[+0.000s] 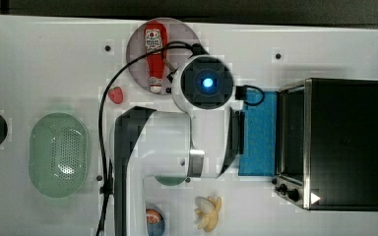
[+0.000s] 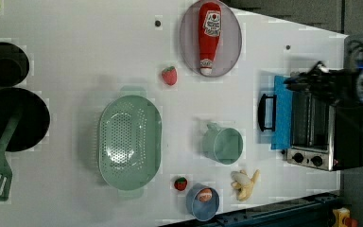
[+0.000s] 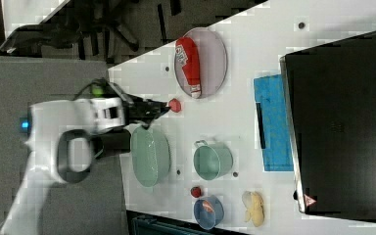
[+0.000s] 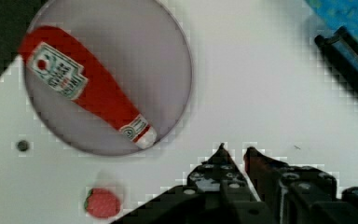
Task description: Flap open oven.
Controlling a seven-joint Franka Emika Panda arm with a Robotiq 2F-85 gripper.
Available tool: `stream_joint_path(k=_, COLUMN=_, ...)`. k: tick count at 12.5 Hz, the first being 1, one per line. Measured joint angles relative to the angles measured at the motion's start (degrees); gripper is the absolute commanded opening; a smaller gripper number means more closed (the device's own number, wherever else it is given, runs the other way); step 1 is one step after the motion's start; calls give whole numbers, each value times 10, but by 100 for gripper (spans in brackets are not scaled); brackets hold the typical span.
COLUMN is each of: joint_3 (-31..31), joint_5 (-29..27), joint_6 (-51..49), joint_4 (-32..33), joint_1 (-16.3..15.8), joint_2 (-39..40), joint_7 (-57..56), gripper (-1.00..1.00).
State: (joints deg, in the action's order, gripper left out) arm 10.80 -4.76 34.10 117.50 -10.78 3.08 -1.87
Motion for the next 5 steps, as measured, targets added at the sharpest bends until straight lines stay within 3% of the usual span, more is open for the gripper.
stream_joint_path(k=2, joint_3=2, joint_5=-12, joint_6=-84, joint_4=-43, joint_1=3, joint_2=-34, joint_7=15, gripper=-65)
stream_joint_path(k=5, joint_3=2, joint_5=19, joint_6=-207, joint_4=-102, joint_1=2, joint_2=-70, joint_7=51, gripper=-65)
